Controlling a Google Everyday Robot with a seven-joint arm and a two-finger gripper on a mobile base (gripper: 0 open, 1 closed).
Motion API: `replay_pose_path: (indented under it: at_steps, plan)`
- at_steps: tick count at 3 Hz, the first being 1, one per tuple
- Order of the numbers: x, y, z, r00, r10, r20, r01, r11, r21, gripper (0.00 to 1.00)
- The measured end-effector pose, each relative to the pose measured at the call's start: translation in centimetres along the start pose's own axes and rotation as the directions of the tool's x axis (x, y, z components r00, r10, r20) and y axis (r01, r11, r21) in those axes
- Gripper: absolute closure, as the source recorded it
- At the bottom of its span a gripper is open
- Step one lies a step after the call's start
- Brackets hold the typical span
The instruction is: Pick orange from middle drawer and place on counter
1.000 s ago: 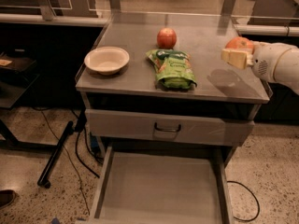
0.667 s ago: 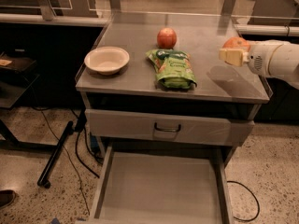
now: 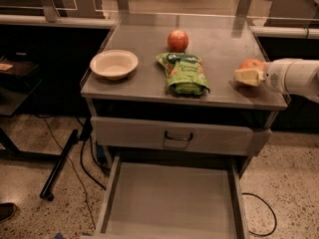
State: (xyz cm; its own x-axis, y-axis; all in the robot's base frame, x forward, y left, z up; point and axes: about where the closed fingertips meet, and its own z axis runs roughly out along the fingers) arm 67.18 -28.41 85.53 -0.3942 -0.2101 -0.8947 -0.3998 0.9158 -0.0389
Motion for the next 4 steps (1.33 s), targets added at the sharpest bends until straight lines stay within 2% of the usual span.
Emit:
replay_pose_path:
  at_steps: [1,2,3,4]
  plan:
    - [1.51,-0.56,0.48,0.999,0.007,-0.033,-0.007,1.0000,-0.004,1.00]
    - [1.11,-0.58,0.28,0.999,0.007,-0.033,-0.007,1.0000,-0.004,0.98]
    - [1.11,-0.58,0.28,0.999,0.007,-0.033,-0.007,1.0000,-0.004,0.68]
    - [1.11,-0.57,0.29,0.999,0.007,-0.033,-0.007,1.0000,-0.004,0.45]
